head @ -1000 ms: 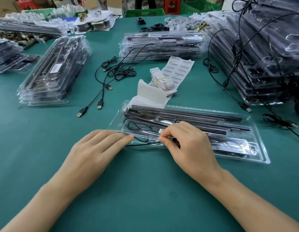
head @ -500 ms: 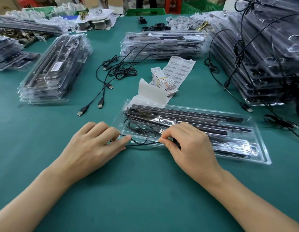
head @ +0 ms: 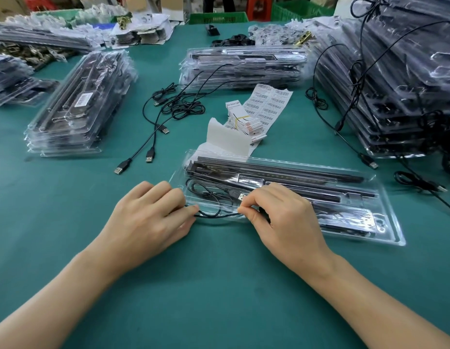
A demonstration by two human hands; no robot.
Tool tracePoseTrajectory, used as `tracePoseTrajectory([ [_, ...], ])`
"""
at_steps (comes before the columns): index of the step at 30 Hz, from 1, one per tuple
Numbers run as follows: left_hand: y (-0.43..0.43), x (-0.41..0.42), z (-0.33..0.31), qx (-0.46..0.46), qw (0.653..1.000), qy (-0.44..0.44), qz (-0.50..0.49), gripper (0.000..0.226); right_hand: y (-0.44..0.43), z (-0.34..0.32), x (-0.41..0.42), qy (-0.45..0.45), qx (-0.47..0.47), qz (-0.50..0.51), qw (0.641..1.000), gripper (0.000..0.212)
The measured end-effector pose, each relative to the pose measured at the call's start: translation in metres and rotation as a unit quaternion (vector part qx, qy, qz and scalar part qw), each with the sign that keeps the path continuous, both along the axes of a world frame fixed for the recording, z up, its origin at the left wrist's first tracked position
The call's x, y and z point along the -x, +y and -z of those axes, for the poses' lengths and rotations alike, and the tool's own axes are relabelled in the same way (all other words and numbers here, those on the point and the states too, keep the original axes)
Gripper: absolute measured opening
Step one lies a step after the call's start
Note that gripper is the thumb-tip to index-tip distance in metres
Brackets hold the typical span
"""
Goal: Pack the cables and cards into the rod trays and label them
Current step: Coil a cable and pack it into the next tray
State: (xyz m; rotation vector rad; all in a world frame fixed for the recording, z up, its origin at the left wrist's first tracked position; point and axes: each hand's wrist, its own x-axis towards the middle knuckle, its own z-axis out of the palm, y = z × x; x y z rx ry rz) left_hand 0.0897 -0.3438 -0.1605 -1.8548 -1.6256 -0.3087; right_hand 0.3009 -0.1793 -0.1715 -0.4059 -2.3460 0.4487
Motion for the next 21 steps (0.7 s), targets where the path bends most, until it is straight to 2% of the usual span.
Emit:
tracePoseTrajectory([
  [4, -0.0017, 0.0014, 0.0002, -0.004, 1.000, -0.026, 0.003, 0.012, -0.0006, -0.0005, -0.0002, -0.001, 0.000, -0.001, 1.000, 0.013],
  [18, -0.0022, -0.0064, 0.0044, -0.015, 0.999, -0.032, 0.009, 0.012, -0.0017, -0.0003, -0.0005, -0.005, 0.013, 0.000, 1.000, 0.013],
  [21, -0.0062, -0.0086, 0.0040, 0.007, 0.998, -0.050, 0.030, 0.010, -0.0014, -0.0004, -0.0003, -0.007, 0.017, 0.002, 1.000, 0.013],
])
